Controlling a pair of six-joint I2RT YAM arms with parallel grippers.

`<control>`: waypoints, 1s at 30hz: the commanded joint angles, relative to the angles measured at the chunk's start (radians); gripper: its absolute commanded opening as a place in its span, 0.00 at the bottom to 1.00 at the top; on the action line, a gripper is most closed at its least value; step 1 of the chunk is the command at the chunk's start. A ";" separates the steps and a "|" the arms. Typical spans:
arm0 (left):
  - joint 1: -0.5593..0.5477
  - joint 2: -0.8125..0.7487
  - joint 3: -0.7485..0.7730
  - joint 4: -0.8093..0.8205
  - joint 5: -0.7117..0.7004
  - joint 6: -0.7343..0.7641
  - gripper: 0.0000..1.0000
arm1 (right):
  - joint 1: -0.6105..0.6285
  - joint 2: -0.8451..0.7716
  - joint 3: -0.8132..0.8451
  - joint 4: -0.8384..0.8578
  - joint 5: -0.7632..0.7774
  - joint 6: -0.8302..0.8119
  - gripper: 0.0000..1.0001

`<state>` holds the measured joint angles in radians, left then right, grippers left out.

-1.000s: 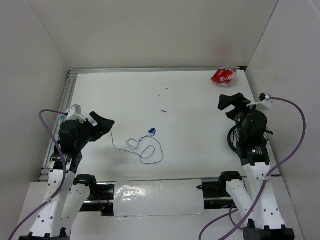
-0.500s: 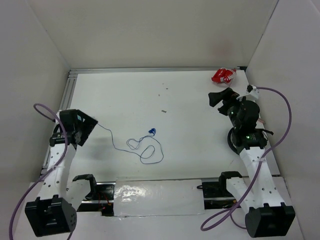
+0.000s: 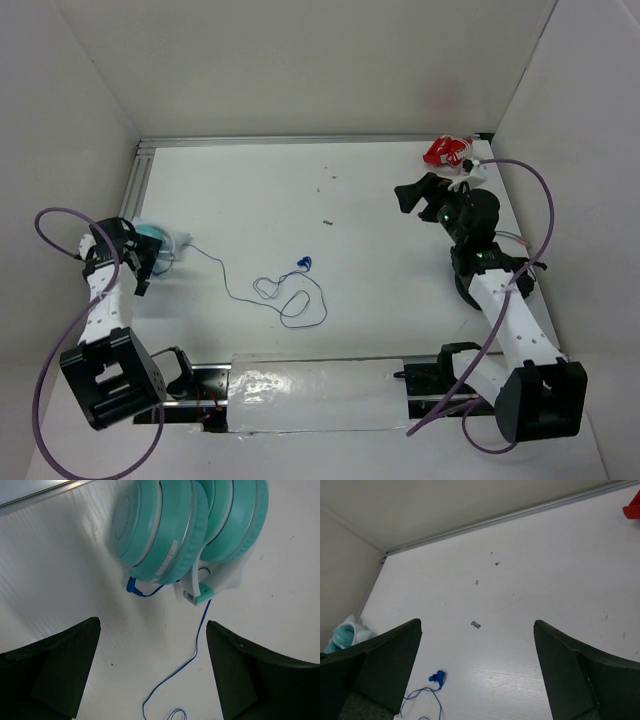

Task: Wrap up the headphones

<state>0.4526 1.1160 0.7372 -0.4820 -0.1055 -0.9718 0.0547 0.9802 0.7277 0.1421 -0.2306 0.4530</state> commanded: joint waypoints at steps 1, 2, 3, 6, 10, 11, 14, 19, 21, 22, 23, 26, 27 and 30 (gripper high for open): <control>0.015 0.056 0.039 0.101 0.001 0.002 0.99 | 0.013 0.057 0.045 0.109 -0.042 -0.043 1.00; 0.014 0.089 0.050 0.115 0.000 0.002 0.99 | 0.011 0.067 0.042 0.138 -0.049 -0.043 1.00; 0.014 0.108 0.054 0.131 -0.005 0.010 0.99 | 0.013 0.086 0.036 0.155 -0.065 -0.046 1.00; 0.014 0.182 0.100 0.161 0.045 0.048 0.99 | 0.014 0.112 0.035 0.189 -0.066 -0.056 1.00; 0.014 0.298 0.155 0.163 0.041 0.059 0.93 | 0.013 0.156 0.058 0.173 -0.039 -0.074 1.00; 0.014 0.317 0.186 0.114 0.030 0.042 0.92 | 0.014 0.173 0.068 0.169 -0.035 -0.079 1.00; 0.014 0.367 0.208 0.069 0.006 0.033 0.86 | 0.013 0.192 0.078 0.162 -0.023 -0.088 1.00; 0.014 0.377 0.180 0.052 -0.022 0.021 0.77 | 0.011 0.218 0.090 0.157 -0.021 -0.089 1.00; 0.014 0.378 0.183 0.062 -0.019 0.036 0.72 | 0.013 0.227 0.091 0.160 -0.022 -0.086 1.00; 0.015 0.389 0.186 0.066 -0.014 0.041 0.70 | 0.013 0.229 0.090 0.159 -0.021 -0.088 1.00; 0.014 0.396 0.195 0.069 -0.001 0.047 0.68 | 0.013 0.230 0.091 0.160 -0.016 -0.085 1.00; 0.011 0.430 0.217 0.074 0.013 0.056 0.60 | 0.013 0.229 0.093 0.146 -0.009 -0.085 1.00; 0.009 0.442 0.226 0.071 0.016 0.058 0.58 | 0.011 0.227 0.093 0.145 -0.006 -0.085 1.00; -0.005 0.494 0.261 0.051 0.009 0.059 0.58 | 0.013 0.216 0.082 0.152 -0.003 -0.085 1.00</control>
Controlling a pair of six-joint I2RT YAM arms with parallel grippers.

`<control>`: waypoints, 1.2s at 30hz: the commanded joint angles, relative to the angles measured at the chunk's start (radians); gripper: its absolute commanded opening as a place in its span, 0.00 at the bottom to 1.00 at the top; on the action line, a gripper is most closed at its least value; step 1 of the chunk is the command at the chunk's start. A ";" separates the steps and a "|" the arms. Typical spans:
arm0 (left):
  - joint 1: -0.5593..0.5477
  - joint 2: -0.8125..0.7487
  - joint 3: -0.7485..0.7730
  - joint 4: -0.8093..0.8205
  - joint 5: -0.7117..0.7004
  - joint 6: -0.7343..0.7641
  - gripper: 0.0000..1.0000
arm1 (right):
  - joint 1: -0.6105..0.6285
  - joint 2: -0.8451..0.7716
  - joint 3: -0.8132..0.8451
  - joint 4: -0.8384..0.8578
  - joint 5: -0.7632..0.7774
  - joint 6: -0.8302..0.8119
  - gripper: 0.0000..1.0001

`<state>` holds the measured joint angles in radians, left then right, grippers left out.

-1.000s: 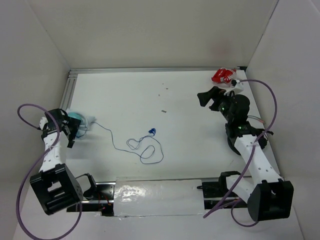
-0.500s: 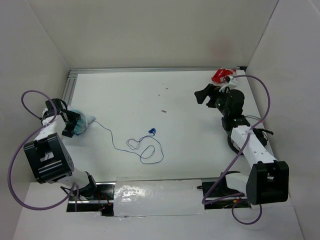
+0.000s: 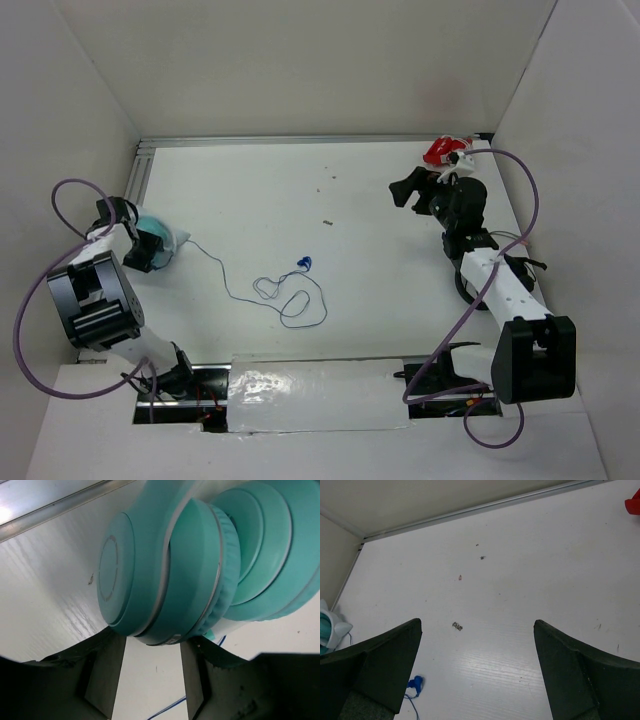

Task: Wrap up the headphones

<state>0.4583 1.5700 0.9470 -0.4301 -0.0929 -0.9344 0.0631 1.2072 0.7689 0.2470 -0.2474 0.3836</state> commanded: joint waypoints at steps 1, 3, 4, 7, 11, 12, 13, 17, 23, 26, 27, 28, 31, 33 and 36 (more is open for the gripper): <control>-0.016 0.051 0.071 -0.016 -0.008 0.022 0.58 | 0.004 -0.015 0.040 0.049 0.014 -0.018 1.00; -0.038 0.079 0.099 -0.033 -0.031 0.019 0.55 | 0.006 -0.018 0.035 0.043 0.023 -0.020 1.00; -0.046 0.087 0.107 -0.042 -0.033 0.019 0.51 | 0.004 -0.021 0.033 0.041 0.026 -0.019 1.00; -0.052 0.107 0.131 -0.058 -0.010 0.029 0.30 | 0.004 -0.032 0.026 0.040 0.031 -0.022 1.00; -0.081 0.070 0.133 -0.061 0.004 0.065 0.00 | 0.004 -0.049 0.017 0.048 0.019 -0.020 1.00; -0.087 0.039 0.128 -0.059 0.005 0.080 0.00 | 0.004 -0.052 0.017 0.046 0.014 -0.020 1.00; -0.104 0.021 0.127 -0.058 0.013 0.092 0.00 | 0.004 -0.051 0.018 0.043 0.011 -0.020 1.00; -0.164 -0.109 0.085 -0.012 0.030 0.152 0.00 | 0.006 -0.052 0.017 0.040 -0.023 -0.012 1.00; -0.171 -0.174 0.117 -0.070 0.018 0.125 0.36 | 0.006 -0.075 0.001 0.035 0.002 -0.011 1.00; -0.173 -0.166 0.151 -0.098 -0.005 0.134 0.70 | 0.006 -0.077 0.003 0.035 0.013 -0.014 1.00; -0.172 -0.165 0.159 -0.090 -0.014 0.147 0.77 | 0.006 -0.071 0.004 0.037 0.013 -0.015 1.00; -0.170 -0.153 0.171 -0.076 -0.005 0.198 0.87 | 0.007 -0.066 0.006 0.034 0.013 -0.015 1.00; -0.170 -0.111 0.179 0.048 0.054 0.334 0.96 | 0.006 -0.037 0.023 0.028 0.013 -0.015 1.00; -0.175 -0.078 0.200 0.083 0.084 0.428 0.95 | 0.006 -0.009 0.033 0.032 0.010 -0.014 1.00; -0.184 0.022 0.249 0.136 0.168 0.518 0.94 | 0.006 0.025 0.056 0.020 -0.006 -0.015 1.00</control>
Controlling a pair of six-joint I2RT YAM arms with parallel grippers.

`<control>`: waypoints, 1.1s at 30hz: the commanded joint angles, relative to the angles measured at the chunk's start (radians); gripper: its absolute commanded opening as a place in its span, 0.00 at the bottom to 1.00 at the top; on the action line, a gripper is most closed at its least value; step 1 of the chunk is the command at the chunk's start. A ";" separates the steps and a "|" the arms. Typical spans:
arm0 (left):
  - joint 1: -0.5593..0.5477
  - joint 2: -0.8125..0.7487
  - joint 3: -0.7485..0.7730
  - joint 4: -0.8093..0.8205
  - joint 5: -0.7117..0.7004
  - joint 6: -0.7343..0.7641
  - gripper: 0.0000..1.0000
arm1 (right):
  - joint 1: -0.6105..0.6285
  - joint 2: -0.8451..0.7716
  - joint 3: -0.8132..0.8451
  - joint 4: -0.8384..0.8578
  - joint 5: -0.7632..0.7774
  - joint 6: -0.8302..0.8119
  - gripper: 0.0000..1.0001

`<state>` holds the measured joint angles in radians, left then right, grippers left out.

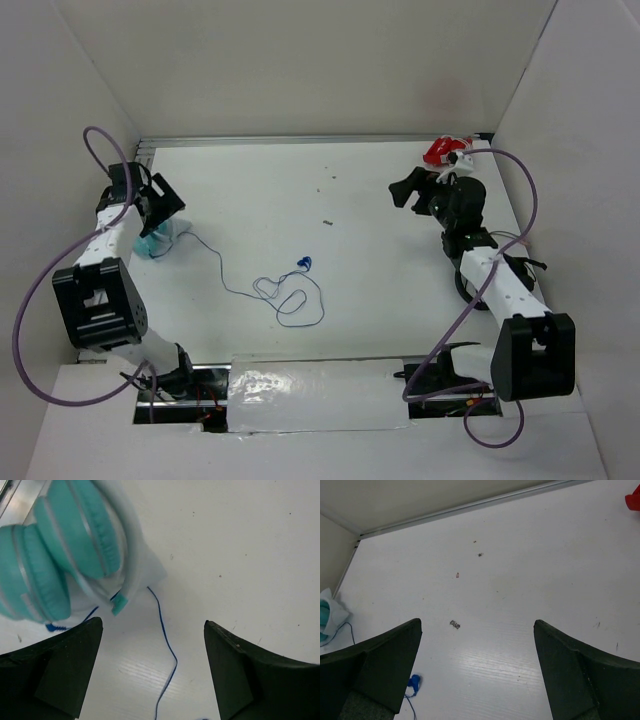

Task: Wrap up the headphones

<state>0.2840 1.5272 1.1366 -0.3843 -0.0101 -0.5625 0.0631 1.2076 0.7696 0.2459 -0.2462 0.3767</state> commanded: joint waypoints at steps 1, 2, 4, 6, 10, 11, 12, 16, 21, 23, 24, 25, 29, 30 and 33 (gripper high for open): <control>-0.014 0.080 0.069 0.094 0.093 0.154 0.94 | 0.006 0.036 0.062 0.018 -0.010 -0.009 1.00; -0.029 0.106 0.069 0.111 0.087 0.167 0.94 | 0.006 0.040 0.063 0.021 -0.008 -0.009 1.00; -0.054 0.135 0.075 0.145 0.026 0.174 0.94 | 0.006 0.046 0.063 0.023 -0.005 -0.010 1.00; -0.068 0.183 0.097 0.151 -0.029 0.164 0.94 | 0.006 0.040 0.060 0.020 -0.001 -0.016 1.00; -0.068 0.254 0.141 0.128 -0.135 0.127 0.92 | 0.006 0.030 0.054 0.023 0.021 -0.022 1.00; -0.068 0.267 0.150 0.124 -0.163 0.113 0.91 | 0.006 0.032 0.053 0.020 0.021 -0.024 1.00; -0.068 0.274 0.153 0.121 -0.178 0.108 0.91 | 0.006 0.036 0.054 0.018 0.021 -0.022 1.00; -0.068 0.272 0.155 0.117 -0.196 0.105 0.90 | 0.006 0.049 0.062 0.013 0.013 -0.024 1.00; -0.072 0.271 0.147 0.154 -0.214 0.130 0.88 | 0.006 0.052 0.060 0.016 0.008 -0.024 1.00; -0.078 0.304 0.164 0.131 -0.270 0.115 0.88 | 0.006 0.050 0.059 0.015 0.010 -0.025 1.00; -0.080 0.336 0.172 0.119 -0.287 0.105 0.87 | 0.006 0.049 0.059 0.015 0.012 -0.025 1.00; -0.078 0.353 0.195 0.075 -0.306 0.067 0.86 | 0.006 0.049 0.059 0.013 0.013 -0.025 1.00; -0.088 0.412 0.229 0.036 -0.347 0.035 0.77 | 0.006 0.046 0.059 0.015 0.008 -0.030 1.00; -0.091 0.421 0.235 0.036 -0.358 0.027 0.76 | 0.006 0.046 0.060 0.015 0.008 -0.030 1.00; -0.098 0.450 0.259 0.013 -0.375 0.006 0.71 | 0.006 0.046 0.059 0.012 0.012 -0.032 1.00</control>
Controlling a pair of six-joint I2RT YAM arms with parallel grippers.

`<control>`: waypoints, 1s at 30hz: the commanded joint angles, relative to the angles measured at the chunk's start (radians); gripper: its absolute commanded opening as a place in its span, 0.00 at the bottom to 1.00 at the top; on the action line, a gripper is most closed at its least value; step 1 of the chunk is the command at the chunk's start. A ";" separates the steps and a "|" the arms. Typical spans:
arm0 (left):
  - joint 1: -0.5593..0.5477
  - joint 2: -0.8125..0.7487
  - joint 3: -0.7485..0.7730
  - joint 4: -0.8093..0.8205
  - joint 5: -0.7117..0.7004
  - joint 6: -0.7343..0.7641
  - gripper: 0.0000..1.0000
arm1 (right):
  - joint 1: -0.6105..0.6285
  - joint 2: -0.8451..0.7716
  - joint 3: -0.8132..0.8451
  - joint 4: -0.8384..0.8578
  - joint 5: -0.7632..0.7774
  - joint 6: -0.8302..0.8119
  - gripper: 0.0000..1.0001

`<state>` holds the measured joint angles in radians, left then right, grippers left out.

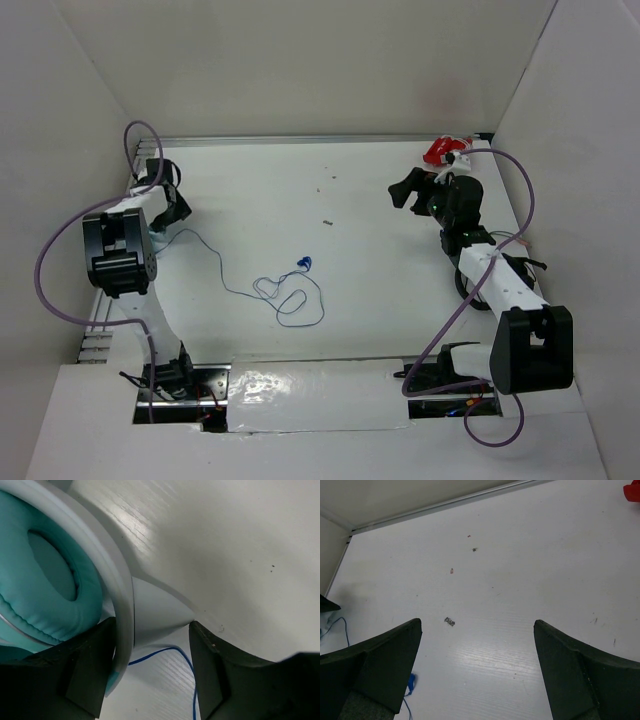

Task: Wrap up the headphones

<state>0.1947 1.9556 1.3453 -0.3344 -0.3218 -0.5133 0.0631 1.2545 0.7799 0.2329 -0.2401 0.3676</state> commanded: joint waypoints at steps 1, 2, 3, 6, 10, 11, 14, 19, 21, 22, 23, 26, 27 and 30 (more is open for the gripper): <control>-0.009 0.029 0.058 -0.047 -0.059 -0.047 0.70 | 0.007 -0.004 0.048 0.023 0.007 -0.021 1.00; -0.011 0.035 0.066 -0.055 -0.053 -0.047 0.65 | 0.006 -0.007 0.047 0.025 0.008 -0.024 1.00; -0.011 0.039 0.069 -0.052 -0.046 -0.041 0.62 | 0.006 -0.010 0.047 0.025 0.012 -0.024 1.00; -0.015 0.046 0.075 -0.064 -0.043 -0.048 0.46 | 0.006 -0.014 0.044 0.022 0.019 -0.022 1.00; -0.034 0.008 0.075 -0.083 -0.011 -0.048 0.18 | 0.006 -0.020 0.044 0.022 0.015 -0.021 1.00; -0.038 -0.007 0.069 -0.081 -0.002 -0.044 0.15 | 0.006 -0.023 0.044 0.020 0.012 -0.019 1.00; -0.066 -0.070 0.058 -0.075 0.041 -0.025 0.00 | 0.006 -0.024 0.044 0.020 0.001 -0.015 1.00; -0.132 -0.213 0.003 -0.012 0.137 0.053 0.00 | 0.006 -0.035 0.038 0.017 -0.019 -0.010 1.00; -0.164 -0.253 -0.006 -0.006 0.179 0.070 0.00 | 0.007 -0.052 0.030 0.023 -0.024 -0.009 1.00; -0.176 -0.297 -0.026 0.004 0.240 0.112 0.00 | 0.006 -0.061 0.027 0.028 -0.036 -0.004 1.00; -0.187 -0.325 -0.038 0.020 0.271 0.140 0.00 | 0.007 -0.064 0.028 0.028 -0.045 -0.002 1.00; -0.294 -0.418 -0.098 0.084 0.378 0.251 0.00 | 0.007 -0.052 0.056 0.005 -0.097 0.008 1.00; -0.342 -0.441 -0.116 0.100 0.418 0.280 0.00 | 0.009 -0.046 0.065 -0.003 -0.109 0.013 1.00; -0.423 -0.521 -0.181 0.130 0.651 0.410 0.00 | 0.007 -0.020 0.099 -0.018 -0.249 0.030 1.00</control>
<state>-0.1616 1.5047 1.2011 -0.2955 0.0715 -0.2783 0.0631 1.2266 0.8059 0.2142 -0.3569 0.3832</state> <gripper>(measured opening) 0.239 0.994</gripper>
